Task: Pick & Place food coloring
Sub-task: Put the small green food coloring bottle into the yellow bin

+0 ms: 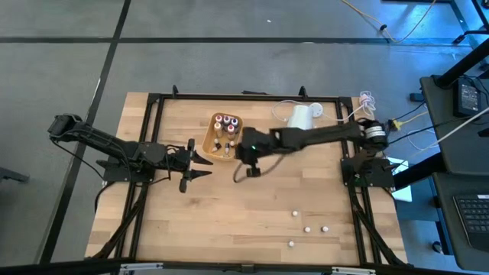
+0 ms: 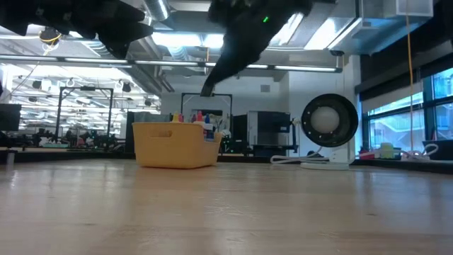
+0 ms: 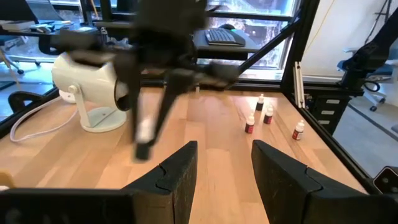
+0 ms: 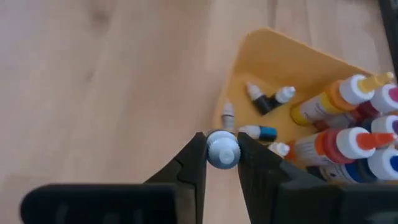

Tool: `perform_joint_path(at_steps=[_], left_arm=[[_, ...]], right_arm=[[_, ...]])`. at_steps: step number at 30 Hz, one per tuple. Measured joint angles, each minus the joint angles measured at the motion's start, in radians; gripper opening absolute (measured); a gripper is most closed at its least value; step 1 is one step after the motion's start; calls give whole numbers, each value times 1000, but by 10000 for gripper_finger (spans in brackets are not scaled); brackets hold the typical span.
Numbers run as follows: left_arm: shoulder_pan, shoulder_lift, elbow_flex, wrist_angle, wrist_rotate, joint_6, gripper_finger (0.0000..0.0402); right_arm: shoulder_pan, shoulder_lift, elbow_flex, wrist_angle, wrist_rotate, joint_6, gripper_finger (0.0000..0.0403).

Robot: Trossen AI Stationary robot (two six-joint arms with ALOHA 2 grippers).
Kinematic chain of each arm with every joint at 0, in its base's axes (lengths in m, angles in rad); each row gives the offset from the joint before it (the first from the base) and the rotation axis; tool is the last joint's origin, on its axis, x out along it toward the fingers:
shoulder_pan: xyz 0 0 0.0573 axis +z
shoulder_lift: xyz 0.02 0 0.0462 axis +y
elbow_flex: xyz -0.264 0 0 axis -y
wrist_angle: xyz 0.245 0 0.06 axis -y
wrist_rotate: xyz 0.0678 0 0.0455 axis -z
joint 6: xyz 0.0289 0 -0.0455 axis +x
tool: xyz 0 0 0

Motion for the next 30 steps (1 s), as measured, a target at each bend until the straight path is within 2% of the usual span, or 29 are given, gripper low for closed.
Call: perform_joint_path(at_steps=[4,9,19,30], left_arm=[[0,0,0,-5,0,0,148],[0,0,0,-9,0,0,148],[0,0,0,-18,0,0,148],[0,0,0,-26,-18,0,148]], right_arm=[[-65,99,65,4,-14,-26,77],[-125,183,79,76,-43,-52,77],[-179,240,76,110,-45,-52,78],[-179,294,76,132,-40,-54,84]])
